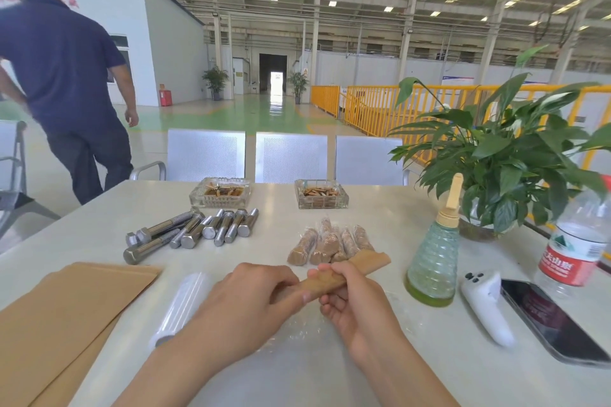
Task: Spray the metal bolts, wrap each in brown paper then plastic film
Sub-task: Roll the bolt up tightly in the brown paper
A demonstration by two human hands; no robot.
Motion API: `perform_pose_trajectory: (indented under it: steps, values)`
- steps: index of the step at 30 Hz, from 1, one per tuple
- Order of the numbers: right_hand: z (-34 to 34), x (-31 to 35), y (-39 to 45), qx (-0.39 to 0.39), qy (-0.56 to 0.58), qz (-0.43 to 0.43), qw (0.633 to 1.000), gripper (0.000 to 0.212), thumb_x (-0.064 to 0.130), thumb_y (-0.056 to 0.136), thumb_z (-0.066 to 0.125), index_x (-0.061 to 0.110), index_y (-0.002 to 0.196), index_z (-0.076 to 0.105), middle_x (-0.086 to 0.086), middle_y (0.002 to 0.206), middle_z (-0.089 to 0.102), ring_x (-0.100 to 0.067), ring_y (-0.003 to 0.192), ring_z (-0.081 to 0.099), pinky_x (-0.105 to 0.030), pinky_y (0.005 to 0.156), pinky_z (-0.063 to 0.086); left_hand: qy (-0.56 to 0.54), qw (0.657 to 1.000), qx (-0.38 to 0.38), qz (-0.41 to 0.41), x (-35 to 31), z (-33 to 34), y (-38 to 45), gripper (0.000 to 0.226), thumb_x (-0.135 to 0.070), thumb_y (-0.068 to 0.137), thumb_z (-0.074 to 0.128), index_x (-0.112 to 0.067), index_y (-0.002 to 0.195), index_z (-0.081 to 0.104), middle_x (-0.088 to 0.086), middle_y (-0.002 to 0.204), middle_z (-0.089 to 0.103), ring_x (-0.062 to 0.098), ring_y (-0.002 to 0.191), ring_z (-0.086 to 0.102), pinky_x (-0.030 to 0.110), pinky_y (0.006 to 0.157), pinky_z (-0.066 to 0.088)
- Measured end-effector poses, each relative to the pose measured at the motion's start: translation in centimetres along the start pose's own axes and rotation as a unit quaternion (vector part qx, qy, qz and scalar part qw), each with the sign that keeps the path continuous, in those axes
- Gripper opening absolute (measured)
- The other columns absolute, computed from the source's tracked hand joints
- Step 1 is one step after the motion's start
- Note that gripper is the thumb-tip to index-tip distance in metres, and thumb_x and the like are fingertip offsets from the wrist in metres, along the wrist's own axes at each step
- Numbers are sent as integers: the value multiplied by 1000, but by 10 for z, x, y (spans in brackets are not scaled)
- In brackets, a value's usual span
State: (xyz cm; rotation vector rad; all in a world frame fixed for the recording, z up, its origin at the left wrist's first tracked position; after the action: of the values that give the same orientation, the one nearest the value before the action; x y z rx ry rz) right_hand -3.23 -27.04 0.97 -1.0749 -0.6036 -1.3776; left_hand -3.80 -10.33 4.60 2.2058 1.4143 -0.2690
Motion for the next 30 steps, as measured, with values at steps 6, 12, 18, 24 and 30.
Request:
perform_pose_trajectory:
  steps: [6, 12, 18, 24, 30]
  values:
    - [3, 5, -1, 45, -23, -8, 999, 23, 18, 95, 60, 4, 110, 71, -12, 98, 80, -15, 58, 51, -22, 53, 46, -166, 975, 147, -26, 6, 5, 5, 41, -52, 99, 49, -21, 82, 69, 5, 69, 73, 15, 57, 68, 21, 55, 49]
    - [-4, 5, 7, 4, -71, -78, 994, 18, 20, 95, 63, 10, 108, 71, -5, 92, 80, -12, 47, 45, -21, 48, 42, -238, 957, 159, -42, 10, 16, 4, 43, -42, 103, 50, -10, 78, 65, 31, 70, 65, 23, 57, 63, 34, 64, 48]
    - [-9, 10, 10, 8, -269, -242, 932, 24, 36, 105, 51, 36, 117, 72, -10, 68, 73, -13, 52, 61, -25, 54, 48, -245, 953, 173, -52, 14, 14, 9, 44, -37, 106, 49, -5, 79, 62, 31, 71, 65, 21, 55, 62, 34, 63, 49]
    - [-14, 11, 6, 120, -416, -278, 858, 43, 63, 95, 48, 53, 137, 51, 0, 49, 62, -19, 51, 65, -18, 60, 52, -264, 940, 205, -61, 16, 5, 10, 38, -38, 106, 52, -19, 77, 69, 9, 77, 70, 20, 56, 60, 24, 60, 46]
    - [-16, 12, 0, 236, -287, -74, 925, 74, 98, 78, 20, 62, 133, 55, -19, 97, 76, -23, 51, 55, -30, 56, 51, -302, 924, 224, -68, 10, 2, 7, 35, -35, 106, 53, -17, 82, 70, 2, 76, 68, 18, 56, 57, 22, 57, 44]
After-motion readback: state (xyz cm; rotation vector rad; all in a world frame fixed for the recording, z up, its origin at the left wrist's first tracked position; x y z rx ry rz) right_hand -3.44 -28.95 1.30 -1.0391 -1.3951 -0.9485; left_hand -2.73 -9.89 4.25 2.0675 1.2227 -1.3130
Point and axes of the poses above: each hand's wrist, its own y-axis towards the middle knuckle, its own z-axis out of the palm, x = y × z, the point moved 4 cm from there along y, towards the middle knuckle
